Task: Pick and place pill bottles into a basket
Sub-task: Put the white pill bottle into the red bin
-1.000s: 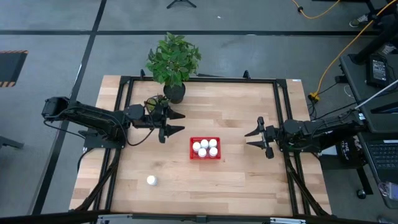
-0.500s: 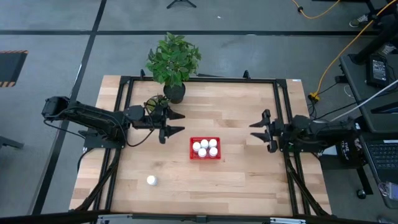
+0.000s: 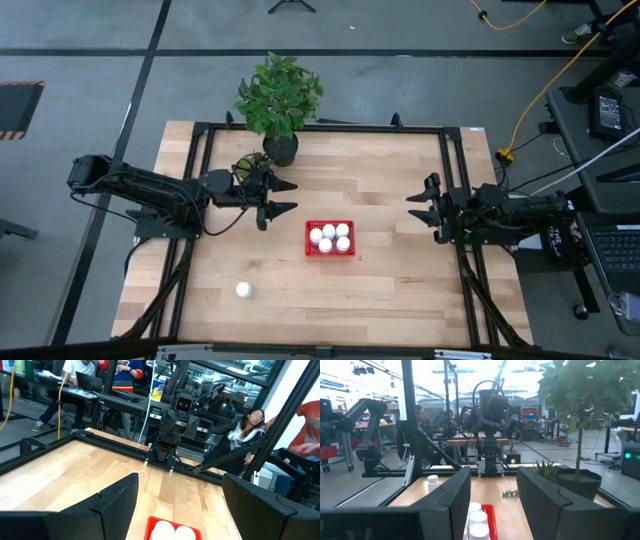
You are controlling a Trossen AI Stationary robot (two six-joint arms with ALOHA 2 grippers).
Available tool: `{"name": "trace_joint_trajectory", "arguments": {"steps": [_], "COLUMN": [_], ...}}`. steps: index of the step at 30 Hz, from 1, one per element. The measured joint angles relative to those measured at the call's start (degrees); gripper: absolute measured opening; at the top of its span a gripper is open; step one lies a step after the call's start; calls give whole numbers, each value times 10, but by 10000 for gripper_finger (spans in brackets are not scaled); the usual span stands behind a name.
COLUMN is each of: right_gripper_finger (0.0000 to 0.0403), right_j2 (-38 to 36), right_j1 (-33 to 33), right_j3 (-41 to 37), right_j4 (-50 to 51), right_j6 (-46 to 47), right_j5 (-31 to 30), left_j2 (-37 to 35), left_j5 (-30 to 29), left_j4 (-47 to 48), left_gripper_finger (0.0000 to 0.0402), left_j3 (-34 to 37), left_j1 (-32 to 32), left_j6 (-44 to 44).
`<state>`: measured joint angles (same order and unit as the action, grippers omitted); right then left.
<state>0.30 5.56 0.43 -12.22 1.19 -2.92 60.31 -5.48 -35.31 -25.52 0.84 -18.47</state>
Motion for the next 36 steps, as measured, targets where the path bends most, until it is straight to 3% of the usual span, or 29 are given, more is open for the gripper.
{"name": "trace_joint_trajectory", "arguments": {"steps": [9, 16, 19, 23, 27, 31, 36], "right_gripper_finger": [163, 163, 163, 163, 163, 163, 163], "right_j2": [-2, -2, -2, 0, 0, 0, 0], "right_j1": [0, 0, 0, 0, 0, 0, 0], "right_j3": [0, 0, 0, 0, 0, 0, 0], "right_j4": [103, 103, 102, 103, 102, 102, 102], "right_j6": [0, 0, 0, 0, 0, 0, 0], "right_j5": [0, 1, 1, 1, 1, 1, 1], "left_j2": [0, 0, 0, -21, -56, -69, -69], "left_j5": [5, 28, 61, 158, 214, 217, 202], "left_j4": [8, 94, 139, 180, 332, 524, 631], "left_gripper_finger": [281, 281, 281, 281, 281, 281, 281], "left_j3": [0, 0, 0, 0, -23, -82, -152], "left_j1": [7, 7, 7, 18, 59, 99, 146], "left_j6": [-3, -3, -15, -42, 2, 40, 28]}}
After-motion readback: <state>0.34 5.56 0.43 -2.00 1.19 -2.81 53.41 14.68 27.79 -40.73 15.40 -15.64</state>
